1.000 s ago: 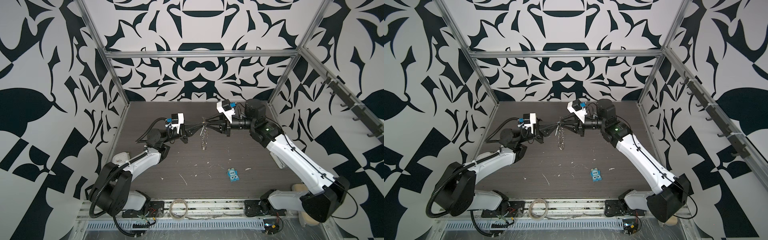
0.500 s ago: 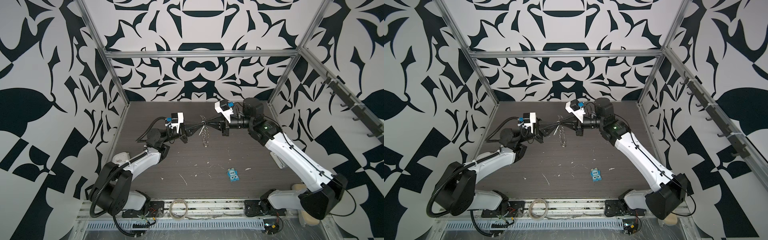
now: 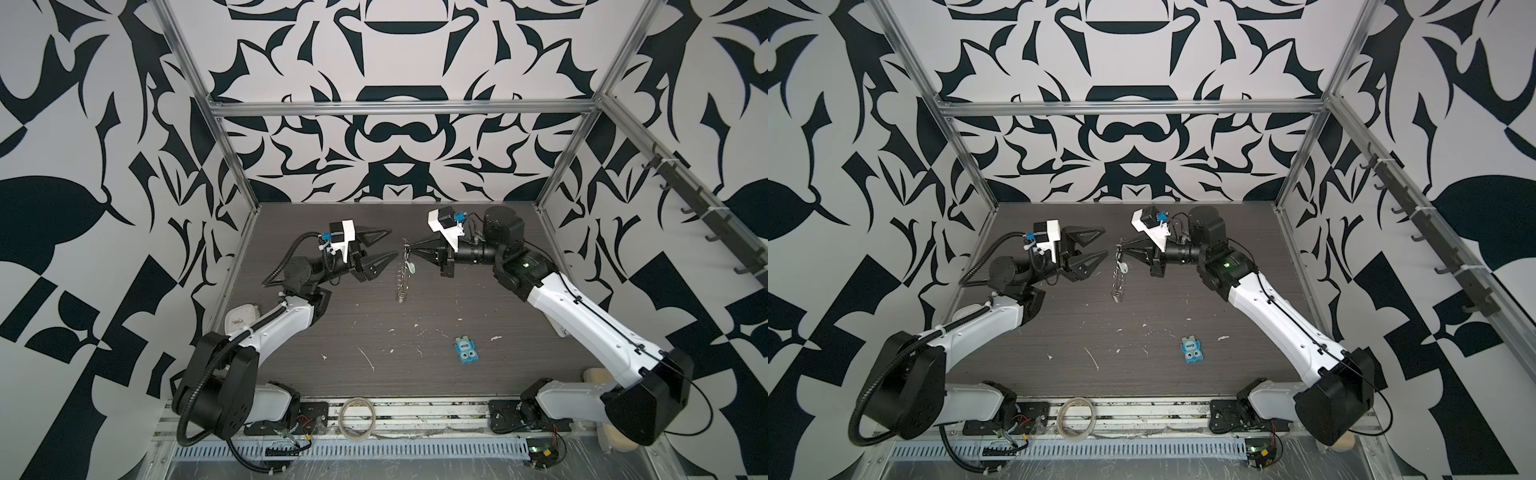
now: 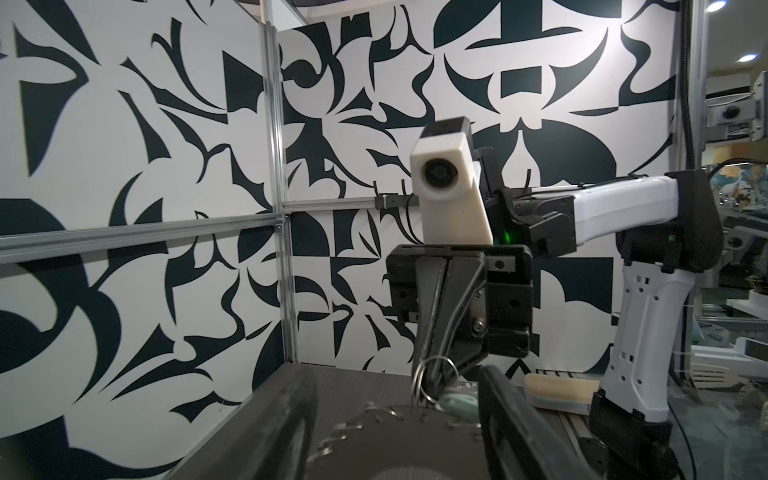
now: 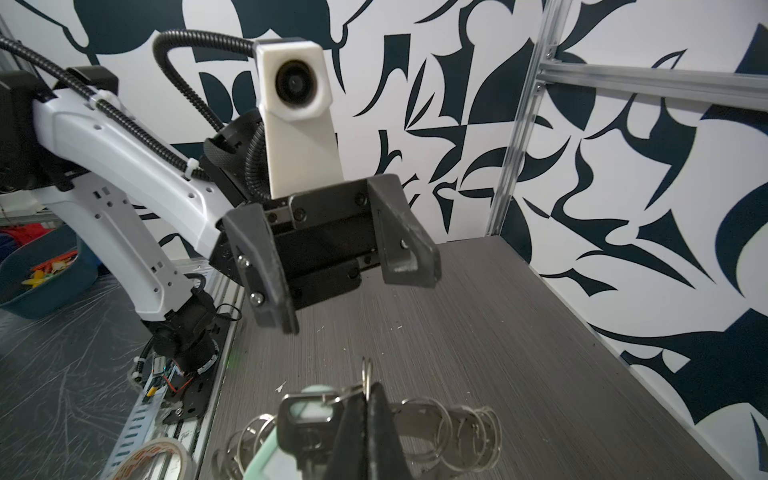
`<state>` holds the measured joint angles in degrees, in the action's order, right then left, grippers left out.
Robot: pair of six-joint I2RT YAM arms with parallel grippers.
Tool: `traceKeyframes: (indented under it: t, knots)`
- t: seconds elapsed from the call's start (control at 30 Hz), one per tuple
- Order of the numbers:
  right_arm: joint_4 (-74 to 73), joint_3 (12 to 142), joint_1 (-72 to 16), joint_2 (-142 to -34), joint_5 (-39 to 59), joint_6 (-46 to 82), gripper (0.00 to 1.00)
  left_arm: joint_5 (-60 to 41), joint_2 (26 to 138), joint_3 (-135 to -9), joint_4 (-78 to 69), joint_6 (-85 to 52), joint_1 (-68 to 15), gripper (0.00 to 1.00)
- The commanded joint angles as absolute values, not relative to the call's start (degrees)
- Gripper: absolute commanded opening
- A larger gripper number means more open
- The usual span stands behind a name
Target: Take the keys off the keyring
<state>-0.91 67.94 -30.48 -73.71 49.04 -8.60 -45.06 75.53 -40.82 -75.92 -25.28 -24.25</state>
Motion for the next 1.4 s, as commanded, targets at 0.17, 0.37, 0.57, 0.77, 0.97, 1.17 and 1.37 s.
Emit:
traceKeyframes:
  t: [0.17,0.37,0.57,0.77,0.97,1.17,1.37]
  knots:
    - [-18.12,60.67,-32.20,-68.82,34.53,-4.82,0.00,-29.80,60.54,-45.24,-36.22,-4.03,-30.48,0.63]
    - [-28.17,51.42,-37.09,-65.95,23.45,-8.27,0.00,-8.06,59.69,-52.46,-11.98,16.74,-45.51,0.60]
    - [-35.93,45.47,-39.98,-63.46,20.01,-9.04,0.00,-4.65,59.05,-48.00,-15.75,19.39,-49.21,0.54]
    - [-36.61,42.92,-40.80,-60.88,20.58,-8.51,0.00,-3.70,56.83,-45.61,-13.10,21.05,-49.22,0.45]
    - [-35.95,42.22,-41.83,-60.38,20.57,-8.44,0.00,-1.23,55.31,-42.93,-14.37,23.57,-49.39,0.42]
    - [-35.42,42.97,-42.18,-61.23,20.61,-8.42,0.00,-1.10,55.46,-42.64,-16.22,24.50,-50.33,0.32]
    - [-34.17,43.63,-43.26,-62.00,20.27,-9.49,0.00,0.03,56.23,-43.04,-17.27,25.39,-51.85,0.34]
